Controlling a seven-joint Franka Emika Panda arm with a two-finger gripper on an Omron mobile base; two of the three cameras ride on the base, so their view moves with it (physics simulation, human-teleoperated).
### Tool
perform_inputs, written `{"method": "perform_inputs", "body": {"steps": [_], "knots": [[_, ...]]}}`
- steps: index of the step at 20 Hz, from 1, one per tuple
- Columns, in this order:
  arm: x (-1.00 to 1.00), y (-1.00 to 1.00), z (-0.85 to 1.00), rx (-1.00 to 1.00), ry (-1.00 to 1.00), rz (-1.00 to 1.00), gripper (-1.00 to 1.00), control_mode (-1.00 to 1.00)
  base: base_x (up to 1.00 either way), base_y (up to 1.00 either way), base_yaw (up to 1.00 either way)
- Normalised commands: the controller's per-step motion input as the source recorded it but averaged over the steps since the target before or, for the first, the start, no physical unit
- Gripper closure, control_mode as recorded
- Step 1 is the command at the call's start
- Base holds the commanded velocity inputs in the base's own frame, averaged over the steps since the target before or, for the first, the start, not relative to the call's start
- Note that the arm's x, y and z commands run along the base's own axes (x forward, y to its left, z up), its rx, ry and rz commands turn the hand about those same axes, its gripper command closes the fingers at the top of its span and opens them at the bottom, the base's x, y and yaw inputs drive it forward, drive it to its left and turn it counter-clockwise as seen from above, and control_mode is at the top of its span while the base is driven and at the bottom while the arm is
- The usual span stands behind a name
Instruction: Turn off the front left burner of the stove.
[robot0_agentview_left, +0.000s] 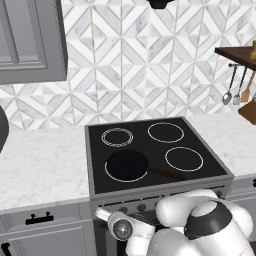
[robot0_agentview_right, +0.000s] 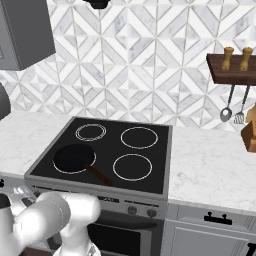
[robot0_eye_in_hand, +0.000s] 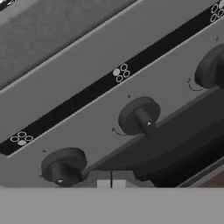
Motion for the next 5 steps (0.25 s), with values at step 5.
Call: {"method": "perform_inputs", "body": {"steps": [5], "knots": [[-0.02, 0.01, 0.11, 0.20, -0.06, -0.33, 1.00, -1.00, 0.00, 0.00, 0.00]]}}
